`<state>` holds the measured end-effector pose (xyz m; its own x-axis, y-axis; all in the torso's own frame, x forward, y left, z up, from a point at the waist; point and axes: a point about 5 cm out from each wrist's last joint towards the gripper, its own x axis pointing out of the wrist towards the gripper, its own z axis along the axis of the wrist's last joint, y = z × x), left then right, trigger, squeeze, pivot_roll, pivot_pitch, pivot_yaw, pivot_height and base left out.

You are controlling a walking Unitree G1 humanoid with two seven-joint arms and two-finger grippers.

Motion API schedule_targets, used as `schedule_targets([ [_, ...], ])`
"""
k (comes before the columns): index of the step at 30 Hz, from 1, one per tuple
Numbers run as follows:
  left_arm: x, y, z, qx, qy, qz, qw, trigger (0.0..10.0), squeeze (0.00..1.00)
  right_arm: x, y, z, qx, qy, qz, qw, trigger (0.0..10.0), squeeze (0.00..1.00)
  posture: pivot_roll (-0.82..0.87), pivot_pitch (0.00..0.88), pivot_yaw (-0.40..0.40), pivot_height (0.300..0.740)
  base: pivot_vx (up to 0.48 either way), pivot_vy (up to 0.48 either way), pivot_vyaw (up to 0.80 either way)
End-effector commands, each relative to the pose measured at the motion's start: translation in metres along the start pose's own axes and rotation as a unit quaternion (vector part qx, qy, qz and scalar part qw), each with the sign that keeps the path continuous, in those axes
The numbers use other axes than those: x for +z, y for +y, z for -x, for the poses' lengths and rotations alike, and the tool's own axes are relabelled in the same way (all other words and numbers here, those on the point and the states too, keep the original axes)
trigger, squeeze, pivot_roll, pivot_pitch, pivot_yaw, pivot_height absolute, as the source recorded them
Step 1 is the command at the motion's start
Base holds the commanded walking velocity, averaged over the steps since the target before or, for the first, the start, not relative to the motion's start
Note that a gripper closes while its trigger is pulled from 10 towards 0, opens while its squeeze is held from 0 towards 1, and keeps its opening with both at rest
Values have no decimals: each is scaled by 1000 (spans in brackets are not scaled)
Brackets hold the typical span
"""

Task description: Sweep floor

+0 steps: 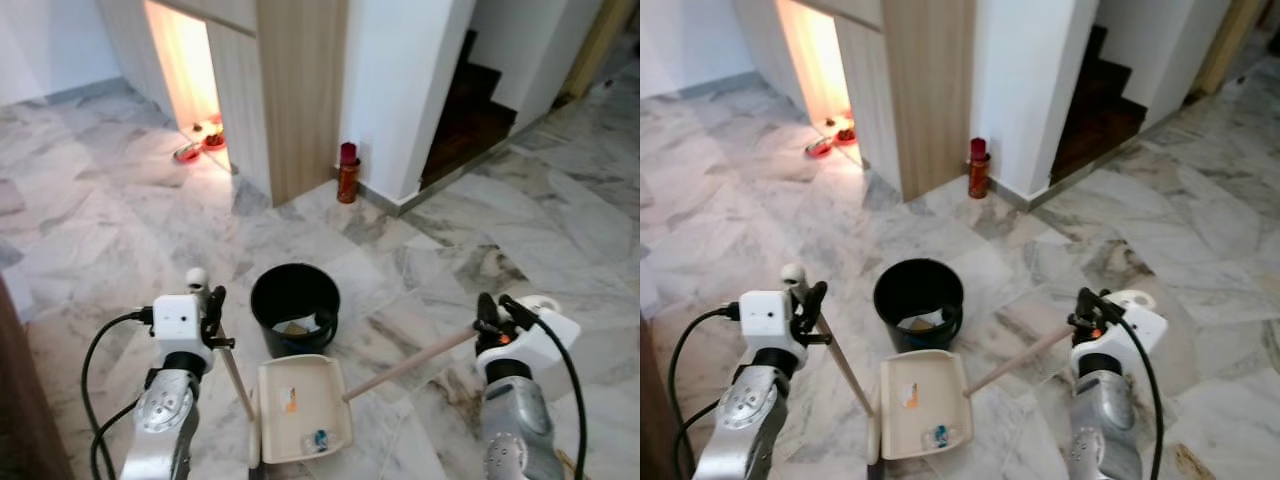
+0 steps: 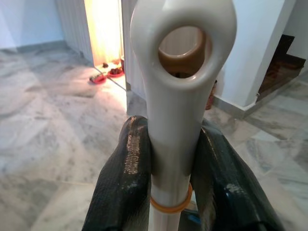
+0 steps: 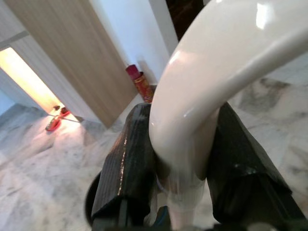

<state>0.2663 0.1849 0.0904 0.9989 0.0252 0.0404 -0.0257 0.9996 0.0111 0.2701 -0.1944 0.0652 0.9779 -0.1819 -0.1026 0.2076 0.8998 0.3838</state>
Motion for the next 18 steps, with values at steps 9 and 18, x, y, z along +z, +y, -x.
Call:
schedule_targets([
  [9, 8, -8, -4, -16, -19, 1, 1000, 10000, 0, 15, 10, -2, 24, -32, -10, 999, 10000, 0, 43, 0, -10, 740, 0, 291, 0],
  [18, 8, -9, -4, -16, -21, -1, 1000, 10000, 0, 23, 15, 1, 34, -49, 42, 997, 10000, 0, 46, 0, -12, 740, 0, 0, 0],
])
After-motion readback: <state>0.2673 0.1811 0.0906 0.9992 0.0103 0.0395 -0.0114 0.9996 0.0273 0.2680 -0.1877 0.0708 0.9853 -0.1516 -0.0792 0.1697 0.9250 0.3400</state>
